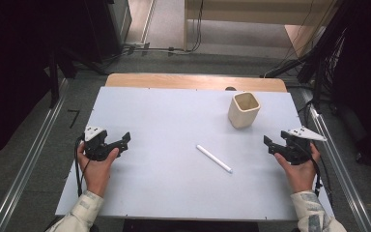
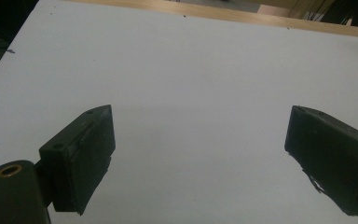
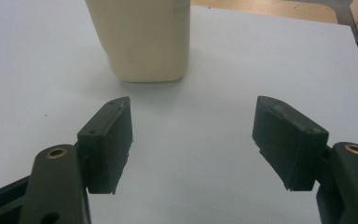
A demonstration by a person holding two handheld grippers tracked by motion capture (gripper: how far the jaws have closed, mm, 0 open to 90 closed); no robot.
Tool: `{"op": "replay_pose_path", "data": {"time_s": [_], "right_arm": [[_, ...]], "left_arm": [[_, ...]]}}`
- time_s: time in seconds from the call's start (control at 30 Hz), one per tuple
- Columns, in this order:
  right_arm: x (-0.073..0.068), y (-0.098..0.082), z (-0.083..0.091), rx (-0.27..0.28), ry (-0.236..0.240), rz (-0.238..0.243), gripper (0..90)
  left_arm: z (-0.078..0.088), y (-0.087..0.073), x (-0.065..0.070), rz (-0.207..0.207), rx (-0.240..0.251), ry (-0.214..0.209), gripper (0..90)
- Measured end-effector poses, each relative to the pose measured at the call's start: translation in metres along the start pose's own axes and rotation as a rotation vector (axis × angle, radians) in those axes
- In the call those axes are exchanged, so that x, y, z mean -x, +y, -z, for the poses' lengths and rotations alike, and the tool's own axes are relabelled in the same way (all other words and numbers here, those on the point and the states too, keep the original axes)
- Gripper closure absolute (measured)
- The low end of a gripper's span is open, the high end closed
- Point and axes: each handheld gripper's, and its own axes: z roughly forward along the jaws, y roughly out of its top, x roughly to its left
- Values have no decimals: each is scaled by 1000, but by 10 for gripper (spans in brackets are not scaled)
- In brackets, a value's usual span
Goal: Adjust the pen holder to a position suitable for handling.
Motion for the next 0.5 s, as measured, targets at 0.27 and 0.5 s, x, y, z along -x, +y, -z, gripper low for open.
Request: {"op": "replay_pose_path", "data": {"time_s": [0.27, 0.5], "right_arm": [[-1, 11, -5, 16, 9, 1, 275], [-3, 23, -14, 18, 11, -4, 278]], "left_arm": [[0, 0, 0, 3, 0, -1, 93], [0, 0, 0, 4, -3, 1, 93]]}}
